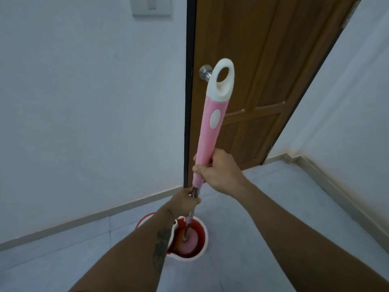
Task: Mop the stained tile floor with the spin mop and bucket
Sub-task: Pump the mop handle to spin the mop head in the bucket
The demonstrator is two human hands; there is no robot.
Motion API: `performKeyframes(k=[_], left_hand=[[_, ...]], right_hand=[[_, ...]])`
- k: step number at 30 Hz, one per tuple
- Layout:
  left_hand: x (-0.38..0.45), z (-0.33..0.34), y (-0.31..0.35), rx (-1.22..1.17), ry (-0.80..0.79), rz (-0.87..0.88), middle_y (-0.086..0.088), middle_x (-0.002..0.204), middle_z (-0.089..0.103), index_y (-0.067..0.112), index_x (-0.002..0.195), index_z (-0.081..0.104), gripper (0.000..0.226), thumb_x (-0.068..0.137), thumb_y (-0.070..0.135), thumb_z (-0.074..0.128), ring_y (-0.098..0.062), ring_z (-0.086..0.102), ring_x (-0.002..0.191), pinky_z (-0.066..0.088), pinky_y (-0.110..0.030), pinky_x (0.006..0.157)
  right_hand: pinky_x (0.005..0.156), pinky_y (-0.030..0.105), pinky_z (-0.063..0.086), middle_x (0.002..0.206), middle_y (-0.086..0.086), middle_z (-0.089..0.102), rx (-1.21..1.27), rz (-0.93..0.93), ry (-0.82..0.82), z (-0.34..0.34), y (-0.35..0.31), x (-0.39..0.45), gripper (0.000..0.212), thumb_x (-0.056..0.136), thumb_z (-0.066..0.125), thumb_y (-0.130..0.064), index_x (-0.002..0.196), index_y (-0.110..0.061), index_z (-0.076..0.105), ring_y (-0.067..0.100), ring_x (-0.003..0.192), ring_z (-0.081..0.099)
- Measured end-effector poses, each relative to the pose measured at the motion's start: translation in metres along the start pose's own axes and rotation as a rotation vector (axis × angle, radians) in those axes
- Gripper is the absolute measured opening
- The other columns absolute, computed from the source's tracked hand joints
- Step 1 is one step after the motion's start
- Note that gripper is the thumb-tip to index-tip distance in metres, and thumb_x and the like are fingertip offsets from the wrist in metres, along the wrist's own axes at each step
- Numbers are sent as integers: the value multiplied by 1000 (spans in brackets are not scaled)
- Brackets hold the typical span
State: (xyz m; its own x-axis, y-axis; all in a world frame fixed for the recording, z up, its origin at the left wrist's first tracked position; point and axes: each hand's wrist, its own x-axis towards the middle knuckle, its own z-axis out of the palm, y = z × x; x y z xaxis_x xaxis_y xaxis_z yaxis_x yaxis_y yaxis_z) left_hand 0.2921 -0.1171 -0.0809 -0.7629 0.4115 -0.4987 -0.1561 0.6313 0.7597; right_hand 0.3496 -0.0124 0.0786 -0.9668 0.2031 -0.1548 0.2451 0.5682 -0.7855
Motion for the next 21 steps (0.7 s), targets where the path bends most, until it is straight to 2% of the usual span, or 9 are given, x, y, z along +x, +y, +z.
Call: performKeyframes(k=[3,6,8,9,10,13,15,17,21], left_hand=[[10,-9,-8,-4,3,-8,-1,94,60,22,109,55,15,94,21,58,-19,60,85,54,-30,73],[17,-8,-18,21,37,4,-1,86,62,22,94,57,3,93,19,56,-16,59,76,52,-32,76],[21,-7,-23,21,60,1,-3,86,64,22,91,58,5,93,20,55,-16,59,75,52,-33,75],[23,-8,-24,13,65,-1,-4,88,66,21,93,59,4,93,21,55,-16,60,77,52,-32,74],[25,-9,-24,4,66,1,-4,90,66,21,97,59,5,94,22,55,-16,61,78,52,-31,74],[31,-13,-22,-3,62,5,-2,85,65,22,95,59,4,93,22,56,-14,58,74,49,-29,71],[34,-15,-21,23,43,0,-1,81,63,20,89,59,5,92,21,55,-13,55,69,47,-27,65],[37,-15,-21,23,38,-9,-1,81,63,18,87,59,8,92,20,53,-12,55,69,45,-24,62],[42,-12,-26,11,55,-45,-5,91,69,16,99,63,10,94,21,55,-12,60,72,44,-21,62]], right_hand=[[92,34,52,105,-12,55,-8,-19,14,9,-7,10,38,89,70,-22,124,-18,56,13,94,58],[90,31,52,102,-14,56,8,2,14,17,-1,21,36,89,70,-22,123,-19,57,11,89,59],[77,19,53,92,-19,56,25,-7,24,22,5,27,32,89,69,-23,119,-20,57,6,76,61],[68,10,50,89,-22,54,36,-14,36,24,7,29,31,90,69,-24,118,-21,57,3,72,60],[63,8,46,89,-23,54,45,-17,49,25,8,32,31,90,68,-24,119,-21,56,3,72,60],[73,15,47,96,-17,59,52,2,24,28,15,43,33,89,68,-27,120,-21,57,8,83,63],[76,21,52,98,-12,62,66,57,-48,29,20,49,27,88,69,-26,114,-23,60,9,84,65],[81,27,55,97,-10,64,80,85,-52,29,23,55,24,87,70,-24,109,-22,62,10,85,66],[86,34,57,97,-8,66,56,26,-29,29,20,61,26,86,71,-24,111,-19,64,14,87,68]])
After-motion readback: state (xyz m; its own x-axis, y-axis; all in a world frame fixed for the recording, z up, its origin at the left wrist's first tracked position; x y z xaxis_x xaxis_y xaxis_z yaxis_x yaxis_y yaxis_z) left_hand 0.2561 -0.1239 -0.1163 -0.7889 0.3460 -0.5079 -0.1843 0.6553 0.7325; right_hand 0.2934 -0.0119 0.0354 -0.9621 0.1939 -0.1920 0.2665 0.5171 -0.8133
